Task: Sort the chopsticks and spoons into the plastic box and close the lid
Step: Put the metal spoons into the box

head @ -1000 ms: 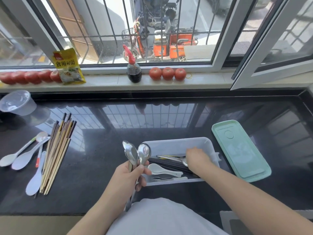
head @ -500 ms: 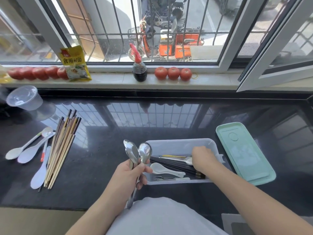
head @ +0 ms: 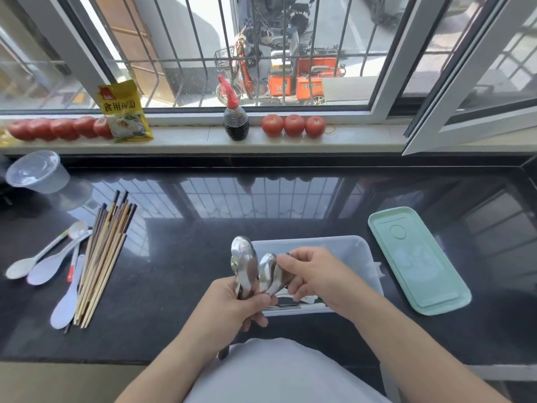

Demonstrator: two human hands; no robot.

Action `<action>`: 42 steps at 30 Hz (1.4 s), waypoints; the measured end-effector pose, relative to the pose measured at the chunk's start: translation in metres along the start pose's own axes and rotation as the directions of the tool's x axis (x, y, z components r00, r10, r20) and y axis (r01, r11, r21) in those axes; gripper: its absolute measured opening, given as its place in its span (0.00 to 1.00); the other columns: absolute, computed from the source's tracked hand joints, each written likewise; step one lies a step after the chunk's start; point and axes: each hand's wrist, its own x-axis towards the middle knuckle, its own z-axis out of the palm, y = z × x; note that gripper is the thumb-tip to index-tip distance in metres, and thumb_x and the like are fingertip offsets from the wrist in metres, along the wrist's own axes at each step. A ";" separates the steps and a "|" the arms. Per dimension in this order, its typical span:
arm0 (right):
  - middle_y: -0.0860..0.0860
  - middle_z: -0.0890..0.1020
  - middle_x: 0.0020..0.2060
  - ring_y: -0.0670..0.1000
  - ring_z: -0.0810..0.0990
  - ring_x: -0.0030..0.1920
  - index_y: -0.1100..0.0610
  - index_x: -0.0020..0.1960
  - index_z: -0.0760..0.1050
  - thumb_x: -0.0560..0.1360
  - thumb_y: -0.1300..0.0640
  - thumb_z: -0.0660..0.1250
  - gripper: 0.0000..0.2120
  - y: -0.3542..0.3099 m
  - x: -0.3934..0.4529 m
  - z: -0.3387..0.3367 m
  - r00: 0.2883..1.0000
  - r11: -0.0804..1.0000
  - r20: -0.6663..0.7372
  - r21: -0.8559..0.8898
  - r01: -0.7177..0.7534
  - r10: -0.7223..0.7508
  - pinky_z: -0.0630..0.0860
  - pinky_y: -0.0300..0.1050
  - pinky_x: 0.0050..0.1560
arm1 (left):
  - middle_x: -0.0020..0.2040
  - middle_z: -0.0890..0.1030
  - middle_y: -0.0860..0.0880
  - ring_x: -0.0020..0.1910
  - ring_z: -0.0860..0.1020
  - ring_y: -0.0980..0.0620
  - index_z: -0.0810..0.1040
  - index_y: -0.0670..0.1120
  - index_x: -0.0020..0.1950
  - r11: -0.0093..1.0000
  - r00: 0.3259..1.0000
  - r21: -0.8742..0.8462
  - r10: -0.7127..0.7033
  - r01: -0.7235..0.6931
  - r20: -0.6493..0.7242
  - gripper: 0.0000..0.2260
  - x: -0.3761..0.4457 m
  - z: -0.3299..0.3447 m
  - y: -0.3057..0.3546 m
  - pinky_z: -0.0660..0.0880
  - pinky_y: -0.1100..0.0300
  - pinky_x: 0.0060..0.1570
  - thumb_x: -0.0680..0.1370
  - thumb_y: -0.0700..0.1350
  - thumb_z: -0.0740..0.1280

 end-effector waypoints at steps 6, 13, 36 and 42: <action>0.58 0.79 0.39 0.49 0.77 0.31 0.62 0.49 0.74 0.78 0.63 0.71 0.06 -0.016 -0.003 -0.043 0.974 0.984 0.223 0.176 -0.008 -0.031 0.76 0.38 0.33 | 0.44 0.87 0.41 0.32 0.83 0.51 0.81 0.37 0.52 0.995 0.992 -0.090 0.019 -0.030 -0.122 0.07 -0.004 0.000 0.002 0.78 0.59 0.31 0.82 0.40 0.67; 0.60 0.83 0.35 0.51 0.79 0.35 0.64 0.42 0.82 0.73 0.74 0.72 0.06 -0.024 -0.010 -0.111 0.967 0.909 0.089 -0.331 0.254 -0.238 0.76 0.37 0.41 | 0.34 0.84 0.47 0.27 0.75 0.51 0.80 0.38 0.47 0.987 0.908 -0.142 0.005 -0.071 -0.420 0.08 0.009 -0.023 -0.017 0.70 0.58 0.30 0.82 0.42 0.67; 0.49 0.83 0.50 0.54 0.80 0.51 0.51 0.52 0.81 0.77 0.63 0.63 0.11 0.044 0.026 -0.071 0.944 0.110 -0.172 -0.983 -0.146 -0.283 0.71 0.44 0.43 | 0.38 0.83 0.46 0.28 0.69 0.51 0.82 0.41 0.50 0.997 0.984 -0.077 -0.008 -0.006 -0.179 0.08 0.010 -0.005 -0.018 0.66 0.59 0.30 0.83 0.41 0.64; 0.45 0.83 0.46 0.51 0.80 0.51 0.48 0.52 0.81 0.81 0.57 0.61 0.11 0.036 0.031 -0.036 0.947 0.598 -0.132 -0.798 0.075 -0.294 0.77 0.48 0.54 | 0.43 0.86 0.46 0.29 0.72 0.53 0.81 0.41 0.55 0.998 0.998 -0.044 0.032 -0.034 -0.054 0.07 0.009 0.006 -0.010 0.67 0.62 0.30 0.84 0.39 0.63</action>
